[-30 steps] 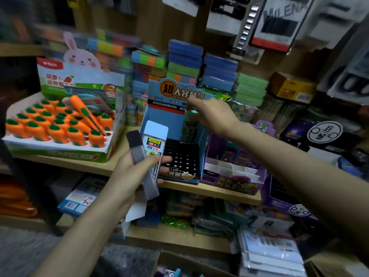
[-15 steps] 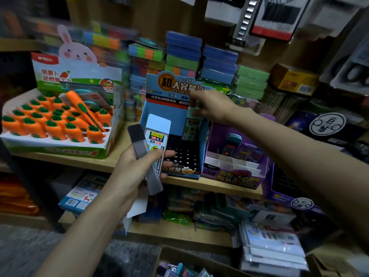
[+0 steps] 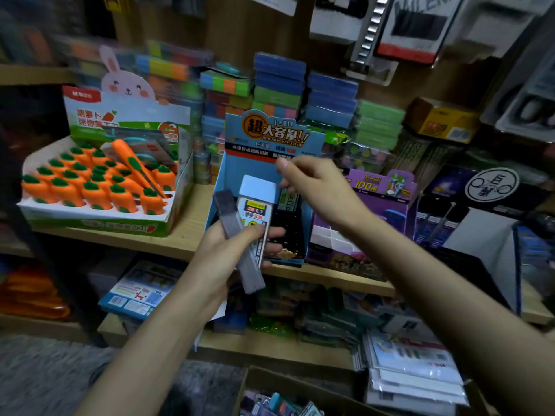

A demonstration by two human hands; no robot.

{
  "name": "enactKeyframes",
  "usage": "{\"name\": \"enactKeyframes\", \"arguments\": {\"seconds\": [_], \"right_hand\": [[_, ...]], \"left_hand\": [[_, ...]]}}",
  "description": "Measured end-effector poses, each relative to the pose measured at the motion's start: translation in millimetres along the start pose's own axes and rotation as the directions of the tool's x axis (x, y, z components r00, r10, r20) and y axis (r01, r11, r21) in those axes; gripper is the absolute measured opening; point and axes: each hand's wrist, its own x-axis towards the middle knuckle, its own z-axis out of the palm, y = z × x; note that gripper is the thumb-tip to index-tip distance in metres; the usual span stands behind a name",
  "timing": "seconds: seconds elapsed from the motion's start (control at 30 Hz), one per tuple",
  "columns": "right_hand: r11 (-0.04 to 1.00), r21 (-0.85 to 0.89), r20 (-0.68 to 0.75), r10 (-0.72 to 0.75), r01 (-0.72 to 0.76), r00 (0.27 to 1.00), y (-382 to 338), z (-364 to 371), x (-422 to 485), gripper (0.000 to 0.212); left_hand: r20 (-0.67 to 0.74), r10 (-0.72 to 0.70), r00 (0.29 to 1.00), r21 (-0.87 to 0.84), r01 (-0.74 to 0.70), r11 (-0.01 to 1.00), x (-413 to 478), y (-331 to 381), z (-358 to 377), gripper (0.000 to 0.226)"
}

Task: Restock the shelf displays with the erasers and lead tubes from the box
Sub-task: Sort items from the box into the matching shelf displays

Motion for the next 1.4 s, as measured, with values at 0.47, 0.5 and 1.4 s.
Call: {"name": "enactKeyframes", "arguments": {"seconds": [0.47,0.5,1.4], "right_hand": [[0.983,0.166,-0.146,0.100,-0.075,0.984,7,-39,22,0.018],[0.992,0.113,-0.146,0.073,-0.057,0.987,9,-37,32,0.017],[0.801,-0.517,0.086,-0.303,0.302,0.949,31,20,67,0.019]], "left_hand": [[-0.191,0.111,0.975,0.376,-0.031,0.926,12,-19,-21,0.020],[-0.175,0.241,0.954,0.588,-0.095,0.803,14,-21,-29,0.018],[-0.024,0.287,0.958,0.949,-0.068,0.309,14,-28,-50,0.018]]}}
